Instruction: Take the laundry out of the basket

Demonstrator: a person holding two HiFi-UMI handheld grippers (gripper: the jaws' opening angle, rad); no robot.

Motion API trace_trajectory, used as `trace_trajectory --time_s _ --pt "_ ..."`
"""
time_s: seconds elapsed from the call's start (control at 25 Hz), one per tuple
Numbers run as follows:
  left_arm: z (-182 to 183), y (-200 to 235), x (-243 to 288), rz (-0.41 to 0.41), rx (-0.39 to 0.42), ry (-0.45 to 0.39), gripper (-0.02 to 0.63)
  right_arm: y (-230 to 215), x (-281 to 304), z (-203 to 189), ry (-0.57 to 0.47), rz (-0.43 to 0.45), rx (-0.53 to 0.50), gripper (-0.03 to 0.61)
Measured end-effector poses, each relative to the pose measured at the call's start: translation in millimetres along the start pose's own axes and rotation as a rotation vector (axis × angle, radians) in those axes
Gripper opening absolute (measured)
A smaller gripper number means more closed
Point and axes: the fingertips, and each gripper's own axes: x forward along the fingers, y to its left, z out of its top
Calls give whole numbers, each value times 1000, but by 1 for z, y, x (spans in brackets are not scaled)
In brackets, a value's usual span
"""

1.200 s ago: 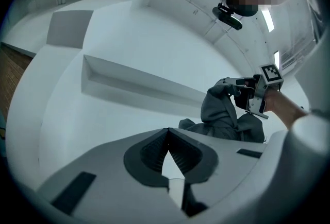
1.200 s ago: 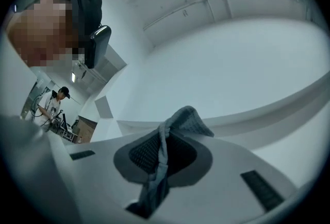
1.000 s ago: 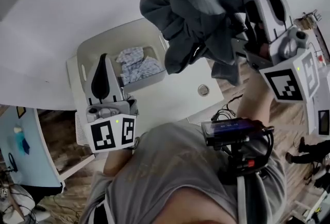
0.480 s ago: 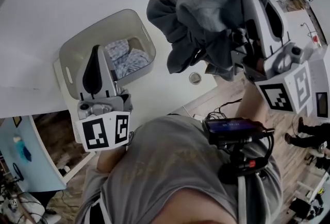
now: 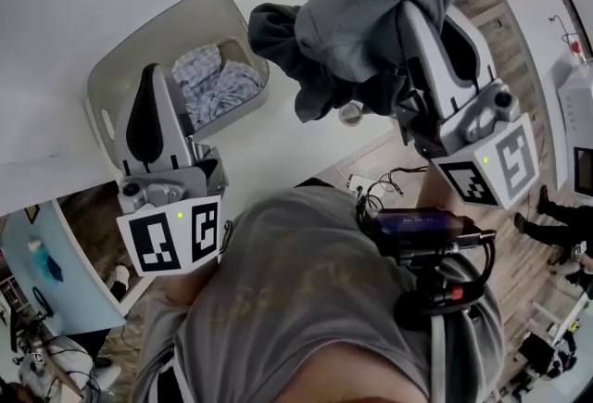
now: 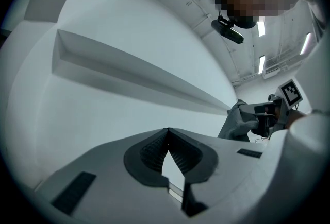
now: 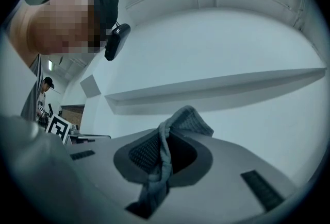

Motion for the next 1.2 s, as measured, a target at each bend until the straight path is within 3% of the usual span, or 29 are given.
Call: trace_trajectory --time_s 0.52,0.84,1.0,1.2 --pt "-9 2 -5 6 40 71 8 27 -17 -140 201 14 159 35" --pt "-9 -1 -8 18 69 129 8 54 -13 -214 304 84 129 40" --pt "-21 -2 -7 27 76 150 8 55 -6 -256 405 106 126 41" --pt "-21 0 -10 33 75 148 8 55 -2 -273 461 107 142 58"
